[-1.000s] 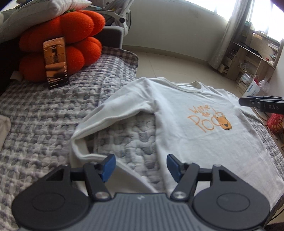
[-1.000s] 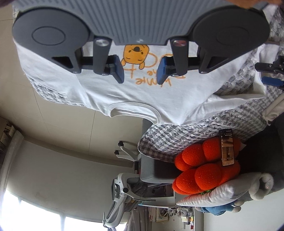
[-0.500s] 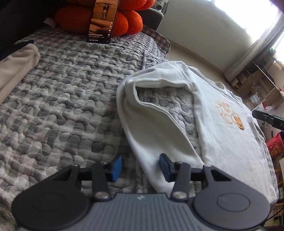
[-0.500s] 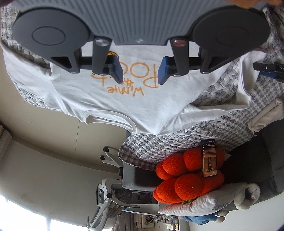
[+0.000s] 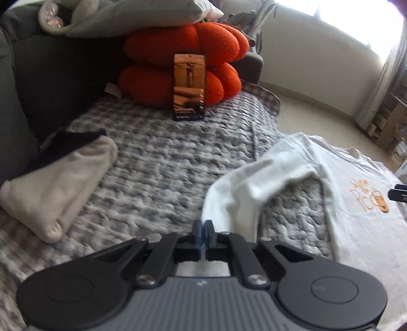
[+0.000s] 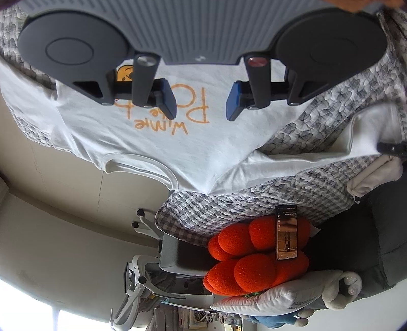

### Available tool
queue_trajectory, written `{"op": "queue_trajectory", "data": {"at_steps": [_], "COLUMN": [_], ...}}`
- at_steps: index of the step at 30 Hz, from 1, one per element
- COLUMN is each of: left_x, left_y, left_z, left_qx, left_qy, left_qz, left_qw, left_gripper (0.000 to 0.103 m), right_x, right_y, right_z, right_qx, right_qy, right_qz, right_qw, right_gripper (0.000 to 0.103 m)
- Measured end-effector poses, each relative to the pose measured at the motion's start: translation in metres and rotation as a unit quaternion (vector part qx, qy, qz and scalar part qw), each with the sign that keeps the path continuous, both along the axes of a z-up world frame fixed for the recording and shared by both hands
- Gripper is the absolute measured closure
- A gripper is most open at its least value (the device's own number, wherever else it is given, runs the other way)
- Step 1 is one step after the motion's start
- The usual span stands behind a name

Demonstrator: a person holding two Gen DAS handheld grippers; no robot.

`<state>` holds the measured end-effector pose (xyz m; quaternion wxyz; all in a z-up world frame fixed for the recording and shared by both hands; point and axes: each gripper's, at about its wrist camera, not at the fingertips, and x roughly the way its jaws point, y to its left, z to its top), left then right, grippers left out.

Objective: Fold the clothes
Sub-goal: 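Grasp the sleeve cuff with the left gripper and pull it straight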

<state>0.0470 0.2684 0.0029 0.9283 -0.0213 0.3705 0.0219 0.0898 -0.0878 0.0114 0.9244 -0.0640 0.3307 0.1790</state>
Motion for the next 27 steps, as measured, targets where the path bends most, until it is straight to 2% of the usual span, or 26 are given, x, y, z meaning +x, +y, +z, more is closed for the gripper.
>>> {"op": "queue_trajectory", "data": {"at_steps": [3,8,12,15,18,22,27], "left_x": [0.016,0.047,0.064,0.064,0.055,0.040,0.024], "left_y": [0.013,0.026,0.032,0.037,0.045,0.062,0.087], "left_z": [0.010,0.012,0.001,-0.003,-0.004,-0.008,-0.028], "left_qx": [0.044,0.082,0.085,0.085,0.072,0.040,-0.011], "left_qy": [-0.010,0.005,0.033,0.035,0.031,0.039,0.023], "left_qz": [0.024,0.042,0.053,0.065,0.078,0.101,0.117], "left_qw": [0.9987,0.9957,0.9945,0.9937,0.9938,0.9933,0.9928], "left_gripper": [0.101,0.101,0.100,0.092,0.064,0.059,0.054], "right_x": [0.004,0.013,0.021,0.029,0.034,0.039,0.046], "right_y": [0.006,0.017,0.026,0.030,0.034,0.040,0.046], "right_z": [-0.002,-0.008,-0.014,-0.018,-0.022,-0.028,-0.033], "right_qx": [0.002,0.004,0.001,0.004,0.007,0.009,0.013], "right_qy": [0.002,0.005,0.005,0.009,0.013,0.017,0.021], "right_qz": [0.006,0.015,0.023,0.029,0.037,0.047,0.049], "right_qw": [1.000,1.000,1.000,1.000,0.999,0.999,0.998], "right_gripper": [0.056,0.056,0.056,0.056,0.056,0.056,0.056]}}
